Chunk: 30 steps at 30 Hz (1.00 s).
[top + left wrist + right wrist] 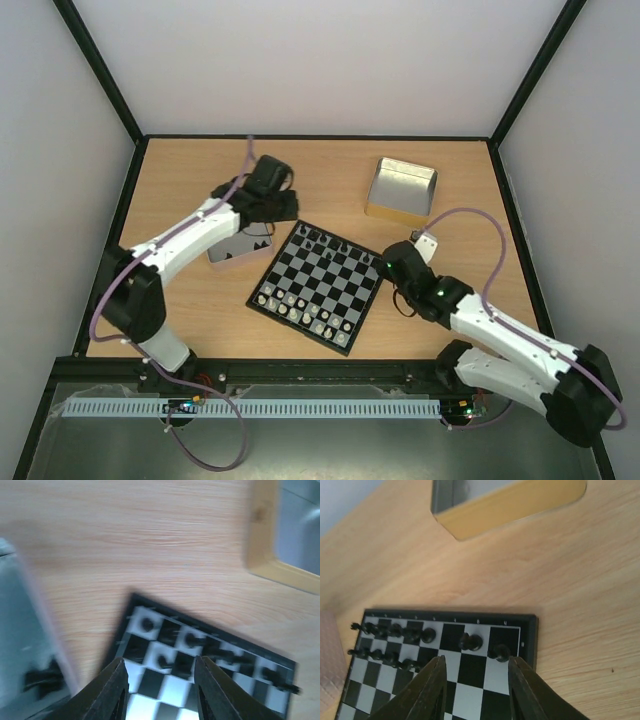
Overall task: Set up the chess pieces on the board
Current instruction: Adjust the chess piece on the chessboard.
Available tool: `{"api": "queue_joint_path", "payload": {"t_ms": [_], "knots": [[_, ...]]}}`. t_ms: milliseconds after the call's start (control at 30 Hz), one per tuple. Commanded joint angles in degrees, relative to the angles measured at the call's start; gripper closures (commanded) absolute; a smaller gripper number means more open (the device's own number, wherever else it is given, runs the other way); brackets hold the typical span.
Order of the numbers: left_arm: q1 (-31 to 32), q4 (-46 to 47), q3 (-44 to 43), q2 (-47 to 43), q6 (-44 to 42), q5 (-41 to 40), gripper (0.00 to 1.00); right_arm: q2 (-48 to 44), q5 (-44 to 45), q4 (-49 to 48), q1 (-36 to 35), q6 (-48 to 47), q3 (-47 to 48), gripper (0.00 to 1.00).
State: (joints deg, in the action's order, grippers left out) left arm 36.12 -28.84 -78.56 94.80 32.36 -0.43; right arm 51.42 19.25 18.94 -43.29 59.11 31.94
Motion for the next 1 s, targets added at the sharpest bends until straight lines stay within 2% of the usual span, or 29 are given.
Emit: {"api": "queue_joint_path", "payload": {"t_ms": [0, 67, 167, 333, 467, 700, 967], "knots": [[-6.43, 1.28, 8.26, -6.05, 0.83, 0.90, 0.61, 4.81, -10.56, -3.53, 3.12, -2.27, -0.29, 0.70], [-9.63, 2.11, 11.37, -7.96, 0.56, 2.49, 0.60, 7.40, -11.77, -3.06, 4.11, -3.83, 0.69, 0.74], [-13.39, 3.00, 14.63, -9.69, 0.19, 4.55, 0.60, 11.70, -14.16, -2.70, 4.93, -6.54, 2.49, 0.74], [-18.03, 3.53, 17.52, -10.51, -0.40, 6.52, 0.59, 20.03, -16.55, -1.27, 5.49, -10.14, 5.68, 0.66], [-21.28, 3.81, 19.78, -10.51, -0.75, 7.84, 0.59, 23.81, -16.13, -0.99, 5.58, -11.48, 7.49, 0.71], [-23.93, 4.84, 22.03, -10.26, -1.41, 9.39, 0.59, 29.84, -11.90, 1.26, 5.67, -13.06, 11.01, 0.80], [-24.60, 4.93, 22.22, -9.73, -2.02, 9.73, 0.59, 32.66, -10.04, 2.51, 5.67, -13.21, 12.70, 0.82]]}}
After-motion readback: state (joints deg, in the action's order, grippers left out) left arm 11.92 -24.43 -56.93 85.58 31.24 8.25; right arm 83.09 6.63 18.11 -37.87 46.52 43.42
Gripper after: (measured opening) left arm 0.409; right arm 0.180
